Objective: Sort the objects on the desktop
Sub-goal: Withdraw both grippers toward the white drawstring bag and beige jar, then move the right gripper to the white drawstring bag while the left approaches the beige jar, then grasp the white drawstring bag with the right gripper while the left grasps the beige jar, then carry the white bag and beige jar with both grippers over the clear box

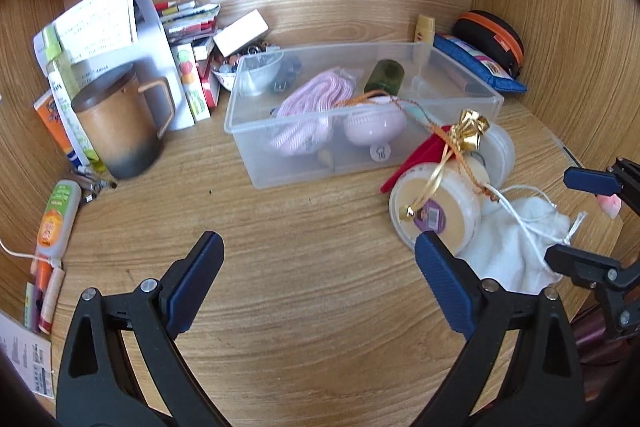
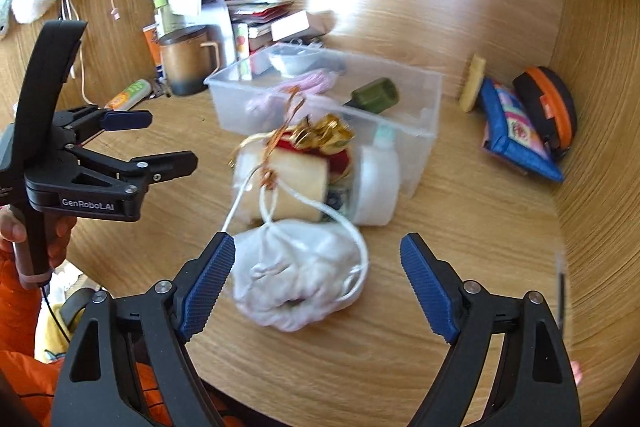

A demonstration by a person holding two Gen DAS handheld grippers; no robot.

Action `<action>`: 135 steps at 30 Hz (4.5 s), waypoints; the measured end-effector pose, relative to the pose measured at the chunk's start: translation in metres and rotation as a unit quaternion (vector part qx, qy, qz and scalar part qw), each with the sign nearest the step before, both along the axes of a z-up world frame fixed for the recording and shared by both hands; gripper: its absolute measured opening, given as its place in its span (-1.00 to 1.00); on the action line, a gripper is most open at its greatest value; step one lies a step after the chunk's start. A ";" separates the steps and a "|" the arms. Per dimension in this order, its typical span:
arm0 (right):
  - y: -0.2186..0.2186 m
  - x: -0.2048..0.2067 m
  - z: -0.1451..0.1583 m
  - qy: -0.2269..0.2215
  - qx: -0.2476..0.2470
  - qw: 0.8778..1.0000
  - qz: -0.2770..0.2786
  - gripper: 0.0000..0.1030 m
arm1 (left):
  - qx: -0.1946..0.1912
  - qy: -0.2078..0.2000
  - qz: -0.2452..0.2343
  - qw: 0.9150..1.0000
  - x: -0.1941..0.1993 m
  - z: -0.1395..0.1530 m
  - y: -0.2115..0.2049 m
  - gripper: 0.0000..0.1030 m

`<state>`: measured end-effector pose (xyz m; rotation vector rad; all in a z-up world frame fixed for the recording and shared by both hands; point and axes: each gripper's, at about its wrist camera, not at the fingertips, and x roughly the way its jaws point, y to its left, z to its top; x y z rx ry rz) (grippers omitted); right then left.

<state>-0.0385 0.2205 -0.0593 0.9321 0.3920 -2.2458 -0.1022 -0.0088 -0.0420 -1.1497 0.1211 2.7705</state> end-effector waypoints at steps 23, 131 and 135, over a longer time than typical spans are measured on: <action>-0.019 -0.010 -0.053 -0.045 -0.012 0.999 -0.019 0.57 | 0.041 -0.049 -0.048 0.997 -0.006 -0.026 0.017 0.89; -0.028 -0.060 0.068 0.077 -0.061 0.995 0.004 -0.43 | 0.096 0.058 0.005 0.994 -0.016 0.049 -0.001 0.23; -0.033 -0.065 0.077 0.085 -0.061 0.994 0.004 -0.43 | 0.100 0.062 -0.002 0.993 -0.021 0.059 -0.004 0.23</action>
